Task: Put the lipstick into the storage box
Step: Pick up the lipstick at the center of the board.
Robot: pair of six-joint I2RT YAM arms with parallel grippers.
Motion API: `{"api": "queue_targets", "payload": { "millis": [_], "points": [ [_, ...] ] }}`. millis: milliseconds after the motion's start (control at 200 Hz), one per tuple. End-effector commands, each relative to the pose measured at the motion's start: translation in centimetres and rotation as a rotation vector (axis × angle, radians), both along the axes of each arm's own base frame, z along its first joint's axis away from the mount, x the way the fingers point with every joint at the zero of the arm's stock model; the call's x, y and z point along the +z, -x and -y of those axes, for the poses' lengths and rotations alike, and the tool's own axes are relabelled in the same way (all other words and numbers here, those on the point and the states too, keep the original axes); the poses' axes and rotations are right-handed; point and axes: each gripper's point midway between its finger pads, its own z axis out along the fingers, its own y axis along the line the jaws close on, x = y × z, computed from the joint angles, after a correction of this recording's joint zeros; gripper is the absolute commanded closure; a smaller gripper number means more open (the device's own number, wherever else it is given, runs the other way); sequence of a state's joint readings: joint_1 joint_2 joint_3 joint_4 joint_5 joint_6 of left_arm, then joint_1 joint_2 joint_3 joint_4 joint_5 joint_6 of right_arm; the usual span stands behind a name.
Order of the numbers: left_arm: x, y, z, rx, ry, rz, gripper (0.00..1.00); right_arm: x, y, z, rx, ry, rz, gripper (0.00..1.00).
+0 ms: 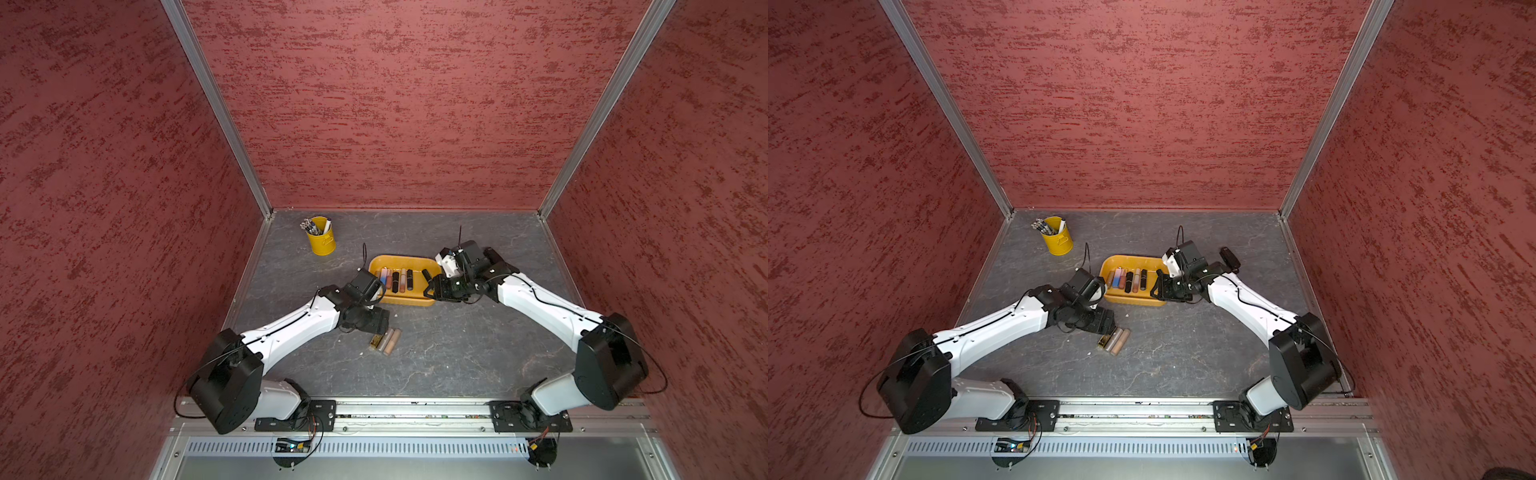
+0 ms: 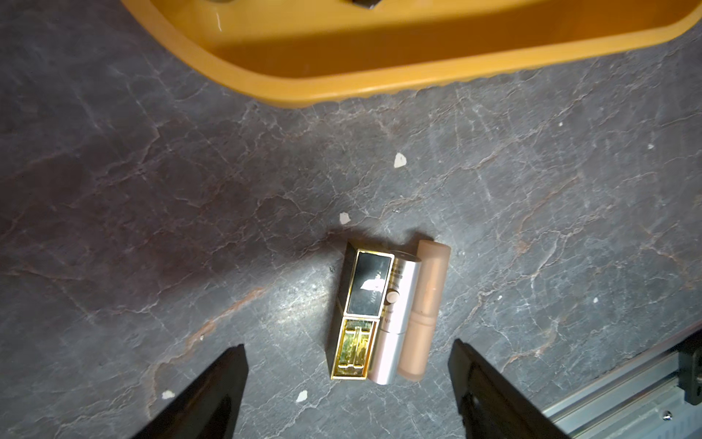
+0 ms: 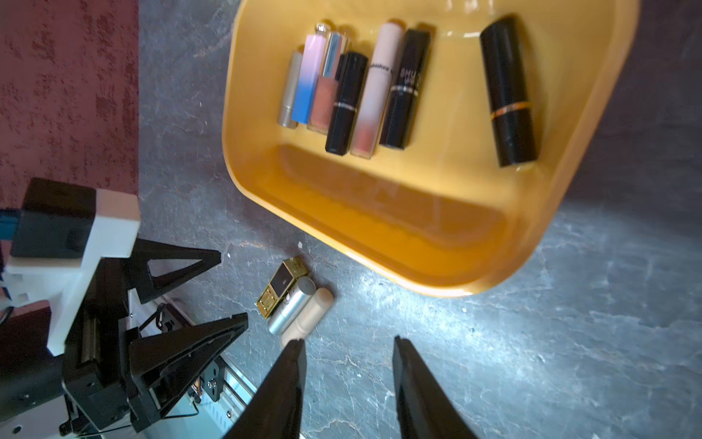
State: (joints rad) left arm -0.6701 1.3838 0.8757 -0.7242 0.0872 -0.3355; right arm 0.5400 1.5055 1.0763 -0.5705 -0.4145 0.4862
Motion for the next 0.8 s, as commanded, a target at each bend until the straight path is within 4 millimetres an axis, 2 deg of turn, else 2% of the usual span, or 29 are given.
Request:
{"api": "queue_targets", "payload": {
  "millis": [0,160,306,471,491,646,797],
  "points": [
    [0.3,0.0,0.6,-0.028,-0.025,0.011,0.16,0.2,-0.1,-0.8,0.003,-0.011,0.027,0.58],
    [0.8,1.3,2.9,-0.079,0.006,-0.005,0.18,-0.3,0.0,-1.2,0.017,-0.017,0.016,0.58],
    [1.0,2.3,4.3,-0.104,0.014,-0.017,0.20,-0.5,0.2,-0.7,0.007,-0.006,0.021,0.58],
    [0.6,3.5,5.9,-0.136,0.013,-0.040,0.29,-1.8,0.8,1.6,-0.047,0.068,0.017,0.58],
    [0.5,3.6,6.0,-0.139,0.010,-0.041,0.31,-1.1,0.8,1.9,-0.057,0.059,0.038,0.58],
    [-0.3,4.4,6.6,-0.155,-0.018,-0.059,0.36,-1.2,1.4,4.3,-0.111,0.066,0.040,0.57],
    [-0.7,4.8,7.1,-0.169,-0.021,-0.067,0.41,-1.4,1.9,5.5,-0.134,0.067,0.038,0.57]
  ]
}}
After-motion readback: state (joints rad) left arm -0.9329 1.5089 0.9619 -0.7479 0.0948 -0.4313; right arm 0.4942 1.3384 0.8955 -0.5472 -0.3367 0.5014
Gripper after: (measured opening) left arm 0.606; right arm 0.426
